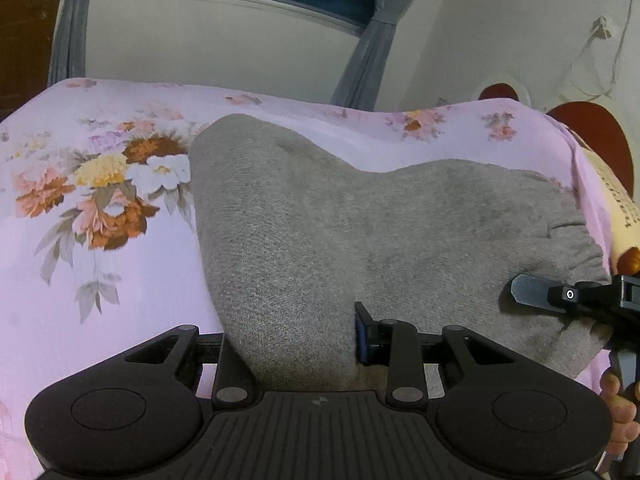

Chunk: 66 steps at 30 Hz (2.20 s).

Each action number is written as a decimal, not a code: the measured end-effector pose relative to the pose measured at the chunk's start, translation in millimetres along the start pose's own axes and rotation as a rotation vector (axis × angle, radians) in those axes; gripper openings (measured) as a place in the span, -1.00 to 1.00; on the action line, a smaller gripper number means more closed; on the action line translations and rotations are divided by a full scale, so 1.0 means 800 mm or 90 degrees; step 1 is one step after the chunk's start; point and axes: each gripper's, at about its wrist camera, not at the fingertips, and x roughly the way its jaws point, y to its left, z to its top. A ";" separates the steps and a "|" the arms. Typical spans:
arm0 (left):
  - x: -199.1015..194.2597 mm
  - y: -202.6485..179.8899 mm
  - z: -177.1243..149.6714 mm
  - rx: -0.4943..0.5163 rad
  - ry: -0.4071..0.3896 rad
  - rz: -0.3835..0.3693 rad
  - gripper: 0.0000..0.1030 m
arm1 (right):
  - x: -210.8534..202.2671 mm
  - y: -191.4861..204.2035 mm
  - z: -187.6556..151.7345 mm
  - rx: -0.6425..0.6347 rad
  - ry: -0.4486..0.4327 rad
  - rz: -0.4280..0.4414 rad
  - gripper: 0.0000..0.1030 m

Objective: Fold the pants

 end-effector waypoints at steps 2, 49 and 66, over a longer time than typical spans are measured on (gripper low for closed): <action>0.014 0.003 0.010 -0.001 -0.001 0.007 -0.37 | 0.010 -0.004 0.009 -0.002 0.000 -0.001 -0.16; 0.109 0.087 0.000 -0.027 0.004 0.145 0.35 | 0.043 -0.058 0.023 -0.075 -0.066 -0.286 0.40; 0.141 0.025 -0.059 0.047 0.065 0.204 0.37 | 0.100 -0.030 -0.054 -0.287 0.028 -0.421 -0.29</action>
